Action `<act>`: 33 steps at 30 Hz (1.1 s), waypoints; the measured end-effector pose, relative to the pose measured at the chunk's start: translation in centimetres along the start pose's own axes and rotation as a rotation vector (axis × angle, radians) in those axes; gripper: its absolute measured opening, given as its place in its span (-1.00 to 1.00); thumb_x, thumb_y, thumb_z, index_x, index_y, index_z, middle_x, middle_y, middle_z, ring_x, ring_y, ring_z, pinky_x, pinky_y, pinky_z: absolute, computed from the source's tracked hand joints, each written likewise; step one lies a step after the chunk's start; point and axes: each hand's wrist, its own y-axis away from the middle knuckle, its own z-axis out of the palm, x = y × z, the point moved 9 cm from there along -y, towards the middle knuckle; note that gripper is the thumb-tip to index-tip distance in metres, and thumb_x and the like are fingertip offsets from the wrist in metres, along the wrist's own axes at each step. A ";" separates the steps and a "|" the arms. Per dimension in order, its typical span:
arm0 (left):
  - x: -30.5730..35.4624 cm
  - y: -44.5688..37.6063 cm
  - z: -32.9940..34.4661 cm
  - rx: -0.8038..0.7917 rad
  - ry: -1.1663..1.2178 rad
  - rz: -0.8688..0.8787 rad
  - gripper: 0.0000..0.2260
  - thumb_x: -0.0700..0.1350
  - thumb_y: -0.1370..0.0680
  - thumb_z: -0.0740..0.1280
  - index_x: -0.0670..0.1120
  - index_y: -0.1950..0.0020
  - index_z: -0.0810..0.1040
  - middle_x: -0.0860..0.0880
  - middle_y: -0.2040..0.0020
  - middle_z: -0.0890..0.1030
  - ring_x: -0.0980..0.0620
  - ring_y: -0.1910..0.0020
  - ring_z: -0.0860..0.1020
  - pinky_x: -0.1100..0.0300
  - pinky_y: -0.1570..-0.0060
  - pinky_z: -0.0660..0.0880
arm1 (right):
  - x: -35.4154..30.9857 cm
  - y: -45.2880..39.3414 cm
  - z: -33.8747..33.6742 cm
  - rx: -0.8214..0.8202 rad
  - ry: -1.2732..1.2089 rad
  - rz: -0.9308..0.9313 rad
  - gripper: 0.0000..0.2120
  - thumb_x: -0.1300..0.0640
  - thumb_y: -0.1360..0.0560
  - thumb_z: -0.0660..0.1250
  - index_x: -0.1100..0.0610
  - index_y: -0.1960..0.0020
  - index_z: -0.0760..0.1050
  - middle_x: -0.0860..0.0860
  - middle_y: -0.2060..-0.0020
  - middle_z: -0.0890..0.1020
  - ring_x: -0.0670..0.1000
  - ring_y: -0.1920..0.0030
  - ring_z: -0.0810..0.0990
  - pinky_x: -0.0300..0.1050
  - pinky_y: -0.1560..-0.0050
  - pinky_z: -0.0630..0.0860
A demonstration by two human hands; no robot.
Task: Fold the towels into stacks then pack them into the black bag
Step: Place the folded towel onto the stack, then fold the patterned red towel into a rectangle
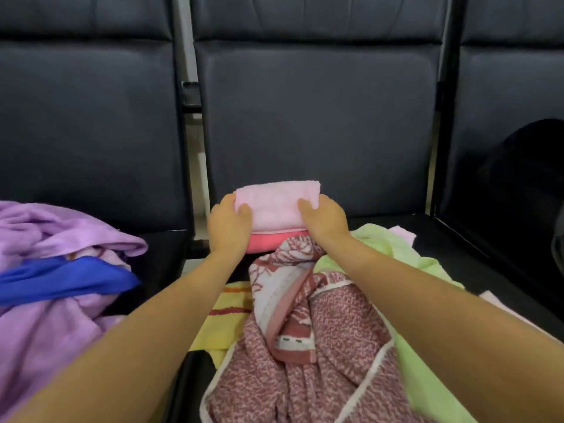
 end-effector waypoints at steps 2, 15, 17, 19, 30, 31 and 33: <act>0.2 0.1 -0.2 -0.005 -0.029 -0.012 -0.68 -0.15 -0.57 0.19 -0.17 -0.31 0.46 -0.18 -0.14 0.55 -0.16 -0.09 0.50 0.14 0.04 0.36 | -0.3 -0.1 0.1 -0.034 0.071 -0.021 -0.63 -0.04 -0.60 0.16 0.23 -0.18 0.51 0.14 -0.10 0.59 0.16 -0.11 0.53 -0.14 0.10 0.29; 5.4 8.2 -4.5 -0.203 0.006 -0.215 -0.59 -0.06 -0.58 0.21 -0.09 -0.42 0.36 -0.12 -0.38 0.42 -0.14 -0.29 0.42 0.12 -0.22 0.37 | 0.2 9.9 -9.1 0.006 -0.159 0.143 -0.64 0.06 -0.55 0.15 0.15 0.38 0.31 0.05 0.38 0.44 0.10 0.29 0.40 -0.09 0.21 0.31; 6.8 10.7 -4.0 -0.262 -0.006 -0.139 -0.62 -0.05 -0.57 0.22 -0.06 -0.39 0.41 -0.09 -0.35 0.46 -0.10 -0.24 0.46 0.17 -0.14 0.39 | 1.4 12.1 -9.5 0.003 -0.234 0.179 -0.70 0.10 -0.53 0.18 0.17 0.36 0.35 0.09 0.36 0.46 0.06 0.29 0.40 -0.03 0.20 0.35; 8.3 13.2 -3.5 -0.320 -0.058 -0.023 -0.68 -0.08 -0.58 0.22 -0.10 -0.32 0.48 -0.10 -0.26 0.53 -0.09 -0.14 0.51 0.16 -0.07 0.41 | 1.7 13.7 -9.8 -0.028 -0.173 0.136 -0.68 0.13 -0.51 0.20 0.11 0.41 0.29 0.07 0.40 0.41 0.06 0.32 0.37 -0.03 0.25 0.34; 3.2 17.9 -5.8 -0.368 -0.283 -0.010 -0.86 -0.12 -0.59 0.24 -0.04 0.16 0.48 -0.02 0.21 0.54 -0.08 0.06 0.48 0.17 0.26 0.21 | 0.6 17.6 -8.8 -0.267 -0.025 -0.046 -0.63 0.08 -0.57 0.27 0.17 0.36 0.31 0.09 0.40 0.36 0.04 0.32 0.33 -0.09 0.26 0.26; 3.1 17.8 -5.6 -0.388 -0.250 -0.031 -0.81 -0.13 -0.59 0.23 -0.05 0.22 0.49 -0.03 0.24 0.54 -0.06 0.08 0.48 0.16 0.27 0.21 | 0.2 17.5 -9.3 -0.253 -0.099 -0.040 -0.68 0.11 -0.57 0.27 0.17 0.33 0.34 0.08 0.36 0.37 0.01 0.29 0.34 -0.10 0.25 0.27; 2.7 17.8 -5.1 -0.409 -0.187 -0.076 -0.79 -0.10 -0.61 0.21 -0.12 0.05 0.62 -0.06 0.06 0.62 -0.04 -0.02 0.51 0.23 0.16 0.28 | -0.4 17.2 -10.7 -0.190 -0.315 0.018 -0.77 0.16 -0.57 0.25 0.19 0.25 0.43 0.07 0.29 0.45 -0.01 0.23 0.41 -0.12 0.19 0.35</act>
